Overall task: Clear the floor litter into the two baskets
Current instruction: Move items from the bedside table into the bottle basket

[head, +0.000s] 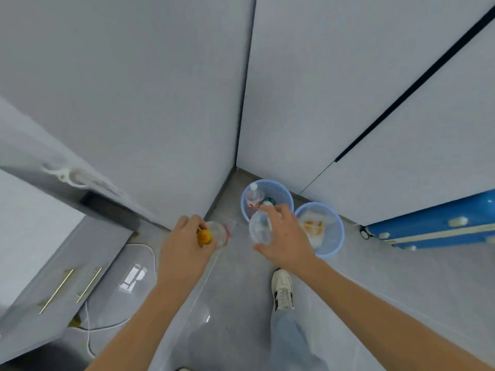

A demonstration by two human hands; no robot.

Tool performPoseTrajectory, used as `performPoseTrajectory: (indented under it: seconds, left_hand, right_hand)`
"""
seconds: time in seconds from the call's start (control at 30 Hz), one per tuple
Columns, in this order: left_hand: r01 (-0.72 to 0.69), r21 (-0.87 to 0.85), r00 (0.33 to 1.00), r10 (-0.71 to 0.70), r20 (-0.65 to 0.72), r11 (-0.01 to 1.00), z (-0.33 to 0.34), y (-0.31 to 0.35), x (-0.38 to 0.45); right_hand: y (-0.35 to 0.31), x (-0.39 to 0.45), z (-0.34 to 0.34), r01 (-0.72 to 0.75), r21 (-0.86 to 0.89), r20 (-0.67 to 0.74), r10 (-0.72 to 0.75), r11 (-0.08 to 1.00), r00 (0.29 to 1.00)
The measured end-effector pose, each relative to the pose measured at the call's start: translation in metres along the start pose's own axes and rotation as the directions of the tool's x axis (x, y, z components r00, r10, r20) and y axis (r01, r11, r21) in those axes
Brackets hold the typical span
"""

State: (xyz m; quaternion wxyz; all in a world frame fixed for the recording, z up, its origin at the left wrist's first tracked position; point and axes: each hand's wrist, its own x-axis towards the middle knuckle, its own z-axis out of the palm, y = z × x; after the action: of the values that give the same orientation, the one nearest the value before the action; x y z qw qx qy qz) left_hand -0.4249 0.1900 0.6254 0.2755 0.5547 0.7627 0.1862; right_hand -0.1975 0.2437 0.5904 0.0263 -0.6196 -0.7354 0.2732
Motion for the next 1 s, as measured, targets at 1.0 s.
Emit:
performPoseTrajectory:
  seconds: [1.0]
  left_hand:
    - [-0.061, 0.322, 0.987, 0.009, 0.162, 0.945, 0.372, -0.013, 0.225]
  right_hand:
    - [0.254, 0.229, 0.175, 0.013, -0.146, 0.057, -0.005, 0.989, 0.998]
